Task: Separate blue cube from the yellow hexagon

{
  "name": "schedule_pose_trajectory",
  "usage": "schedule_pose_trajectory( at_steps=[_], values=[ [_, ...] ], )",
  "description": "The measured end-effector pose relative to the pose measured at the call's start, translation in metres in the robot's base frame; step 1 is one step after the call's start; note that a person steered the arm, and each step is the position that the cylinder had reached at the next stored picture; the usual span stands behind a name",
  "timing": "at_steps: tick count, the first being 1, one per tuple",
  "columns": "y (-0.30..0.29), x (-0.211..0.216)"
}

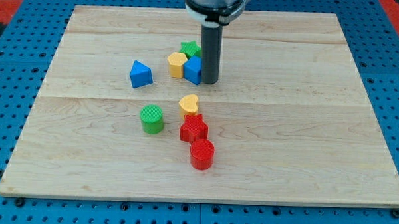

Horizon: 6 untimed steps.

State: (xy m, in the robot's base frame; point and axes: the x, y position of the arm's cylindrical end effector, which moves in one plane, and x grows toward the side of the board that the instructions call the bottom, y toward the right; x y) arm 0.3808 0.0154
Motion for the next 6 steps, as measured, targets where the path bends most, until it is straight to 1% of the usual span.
schedule_pose_trajectory(
  at_steps=[1, 2, 3, 4, 5, 6],
  values=[
    [-0.031, -0.041],
    [-0.088, -0.07],
    [-0.15, -0.113],
    [-0.221, -0.107],
    [-0.192, -0.075],
    [-0.129, -0.045]
  ],
)
